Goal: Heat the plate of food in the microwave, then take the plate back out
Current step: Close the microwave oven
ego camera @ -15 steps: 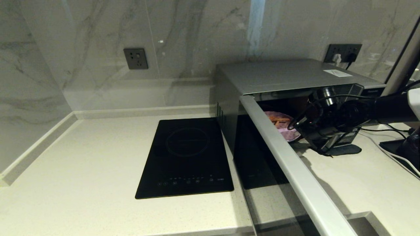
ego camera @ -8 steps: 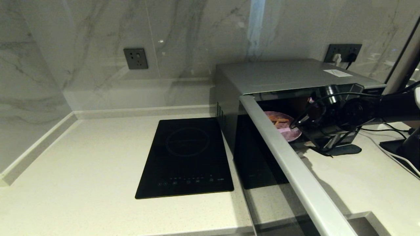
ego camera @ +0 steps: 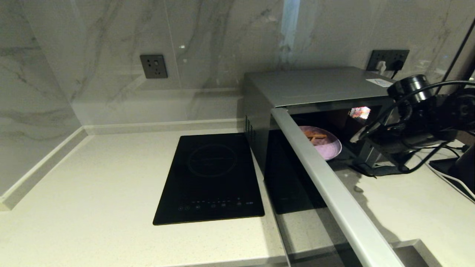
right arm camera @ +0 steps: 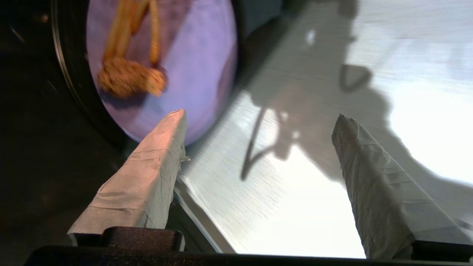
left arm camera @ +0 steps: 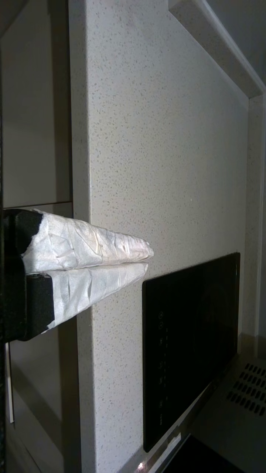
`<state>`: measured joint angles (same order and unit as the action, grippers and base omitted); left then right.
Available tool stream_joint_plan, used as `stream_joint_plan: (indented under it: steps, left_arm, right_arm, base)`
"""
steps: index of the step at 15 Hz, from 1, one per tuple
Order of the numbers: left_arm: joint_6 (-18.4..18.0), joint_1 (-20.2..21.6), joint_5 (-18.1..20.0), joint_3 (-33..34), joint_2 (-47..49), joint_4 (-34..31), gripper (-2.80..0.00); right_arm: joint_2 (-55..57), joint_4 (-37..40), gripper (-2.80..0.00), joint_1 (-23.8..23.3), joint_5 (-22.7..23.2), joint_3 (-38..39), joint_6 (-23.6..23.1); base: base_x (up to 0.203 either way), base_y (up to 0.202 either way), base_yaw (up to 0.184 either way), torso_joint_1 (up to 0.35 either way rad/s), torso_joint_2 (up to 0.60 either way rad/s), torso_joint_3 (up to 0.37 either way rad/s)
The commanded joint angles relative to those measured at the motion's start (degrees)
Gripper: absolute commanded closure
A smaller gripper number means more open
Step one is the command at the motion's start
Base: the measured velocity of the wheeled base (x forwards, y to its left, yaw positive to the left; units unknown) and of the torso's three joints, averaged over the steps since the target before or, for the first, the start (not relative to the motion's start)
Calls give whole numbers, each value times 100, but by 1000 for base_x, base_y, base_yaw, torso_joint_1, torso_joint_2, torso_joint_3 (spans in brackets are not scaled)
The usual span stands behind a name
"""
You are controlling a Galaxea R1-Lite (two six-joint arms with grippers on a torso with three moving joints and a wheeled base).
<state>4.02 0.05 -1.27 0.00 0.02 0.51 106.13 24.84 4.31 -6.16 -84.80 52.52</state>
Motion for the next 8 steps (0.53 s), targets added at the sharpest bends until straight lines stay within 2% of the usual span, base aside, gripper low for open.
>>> stream_joint_plan:
  steps: [1, 3, 4, 6, 8]
  left_arm:
    - [2, 4, -5, 0, 6, 2, 0]
    - [2, 4, -5, 0, 6, 2, 0]
    - [2, 4, -5, 0, 6, 2, 0]
    - [2, 4, -5, 0, 6, 2, 0]
    - [2, 4, -5, 0, 6, 2, 0]
  right_arm:
    - [-1173, 552, -280, -179, -80, 284, -306]
    - [-1932, 1016, -280, -487, -129, 596, -728]
    - [-2273, 1195, 0, -701, -149, 746, -990]
    - [-2834, 1522, 0, -1006, -277, 924, -1409]
    - [-3218, 1659, 0, -1059, -627, 872, -1964]
  base:
    - [0, 0, 0, 0, 0, 0]
    - [0, 0, 0, 0, 0, 0]
    - [0, 0, 0, 0, 0, 0]
    - [0, 0, 0, 0, 0, 0]
    - [0, 0, 0, 0, 0, 0]
